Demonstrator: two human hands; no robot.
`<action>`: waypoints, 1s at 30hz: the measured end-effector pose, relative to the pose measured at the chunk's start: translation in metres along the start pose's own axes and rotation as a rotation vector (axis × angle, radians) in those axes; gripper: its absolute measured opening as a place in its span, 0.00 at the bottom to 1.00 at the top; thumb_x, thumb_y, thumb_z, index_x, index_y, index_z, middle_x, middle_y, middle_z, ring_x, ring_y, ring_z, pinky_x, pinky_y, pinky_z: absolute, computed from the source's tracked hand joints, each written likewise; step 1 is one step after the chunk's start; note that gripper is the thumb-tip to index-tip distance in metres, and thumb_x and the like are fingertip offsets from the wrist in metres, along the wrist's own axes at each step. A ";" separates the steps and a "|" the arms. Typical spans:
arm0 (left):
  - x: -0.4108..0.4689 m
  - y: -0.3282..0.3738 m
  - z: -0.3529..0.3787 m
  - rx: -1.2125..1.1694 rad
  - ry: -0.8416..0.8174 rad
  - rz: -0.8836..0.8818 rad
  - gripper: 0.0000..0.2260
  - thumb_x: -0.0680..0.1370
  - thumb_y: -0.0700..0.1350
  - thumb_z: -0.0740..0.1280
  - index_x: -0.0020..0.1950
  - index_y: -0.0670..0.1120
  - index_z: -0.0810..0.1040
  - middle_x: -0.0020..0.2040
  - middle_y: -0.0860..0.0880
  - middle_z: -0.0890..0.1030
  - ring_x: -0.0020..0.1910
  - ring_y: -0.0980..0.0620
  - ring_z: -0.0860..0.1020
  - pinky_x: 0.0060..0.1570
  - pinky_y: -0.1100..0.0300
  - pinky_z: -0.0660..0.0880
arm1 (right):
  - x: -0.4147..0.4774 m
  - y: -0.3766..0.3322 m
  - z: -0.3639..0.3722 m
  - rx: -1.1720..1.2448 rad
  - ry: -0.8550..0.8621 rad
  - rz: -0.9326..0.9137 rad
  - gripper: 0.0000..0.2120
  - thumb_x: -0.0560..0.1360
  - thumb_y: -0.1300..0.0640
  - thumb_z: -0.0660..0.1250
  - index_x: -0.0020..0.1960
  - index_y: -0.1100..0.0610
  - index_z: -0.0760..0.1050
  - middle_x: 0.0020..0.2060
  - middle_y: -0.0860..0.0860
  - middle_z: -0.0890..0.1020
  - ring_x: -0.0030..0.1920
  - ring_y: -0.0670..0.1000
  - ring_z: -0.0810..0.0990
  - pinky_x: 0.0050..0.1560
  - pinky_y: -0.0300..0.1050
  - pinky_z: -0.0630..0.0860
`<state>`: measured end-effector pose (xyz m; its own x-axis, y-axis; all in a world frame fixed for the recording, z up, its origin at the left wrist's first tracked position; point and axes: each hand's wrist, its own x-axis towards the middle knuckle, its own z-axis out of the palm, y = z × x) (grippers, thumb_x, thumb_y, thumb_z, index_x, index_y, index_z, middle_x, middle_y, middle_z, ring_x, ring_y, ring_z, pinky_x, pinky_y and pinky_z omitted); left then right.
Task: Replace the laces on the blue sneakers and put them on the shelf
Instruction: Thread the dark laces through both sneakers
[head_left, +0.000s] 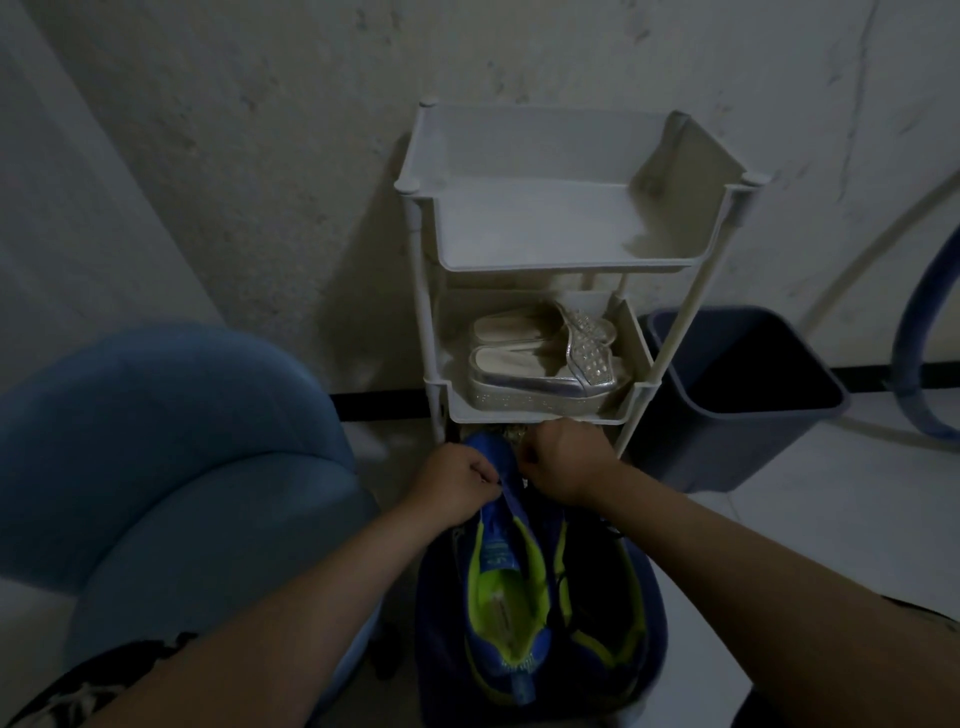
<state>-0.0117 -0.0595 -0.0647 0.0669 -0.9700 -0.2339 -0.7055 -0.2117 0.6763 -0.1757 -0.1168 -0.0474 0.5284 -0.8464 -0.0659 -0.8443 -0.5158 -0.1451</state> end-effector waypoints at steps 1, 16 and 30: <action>0.000 0.000 0.001 -0.013 0.005 -0.004 0.05 0.72 0.42 0.75 0.46 0.44 0.85 0.35 0.54 0.78 0.32 0.62 0.74 0.30 0.74 0.67 | -0.001 0.000 0.001 0.009 0.005 0.005 0.11 0.76 0.48 0.63 0.44 0.53 0.80 0.45 0.54 0.82 0.47 0.56 0.81 0.41 0.43 0.68; 0.000 -0.012 0.015 -0.188 0.104 -0.001 0.02 0.72 0.41 0.75 0.43 0.45 0.86 0.32 0.52 0.79 0.31 0.59 0.74 0.33 0.66 0.70 | -0.004 0.000 0.000 0.126 -0.140 0.023 0.08 0.76 0.51 0.65 0.48 0.50 0.82 0.47 0.53 0.83 0.49 0.54 0.81 0.45 0.44 0.76; 0.000 -0.007 0.023 -0.137 0.173 -0.032 0.03 0.73 0.39 0.72 0.44 0.44 0.86 0.37 0.50 0.82 0.34 0.59 0.75 0.37 0.65 0.69 | -0.001 -0.004 0.002 0.126 -0.044 0.166 0.12 0.70 0.42 0.73 0.46 0.49 0.84 0.45 0.49 0.84 0.48 0.51 0.82 0.45 0.43 0.75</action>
<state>-0.0230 -0.0554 -0.0849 0.2159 -0.9660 -0.1419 -0.5992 -0.2459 0.7619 -0.1724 -0.1140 -0.0489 0.3886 -0.9105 -0.1416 -0.9038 -0.3468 -0.2507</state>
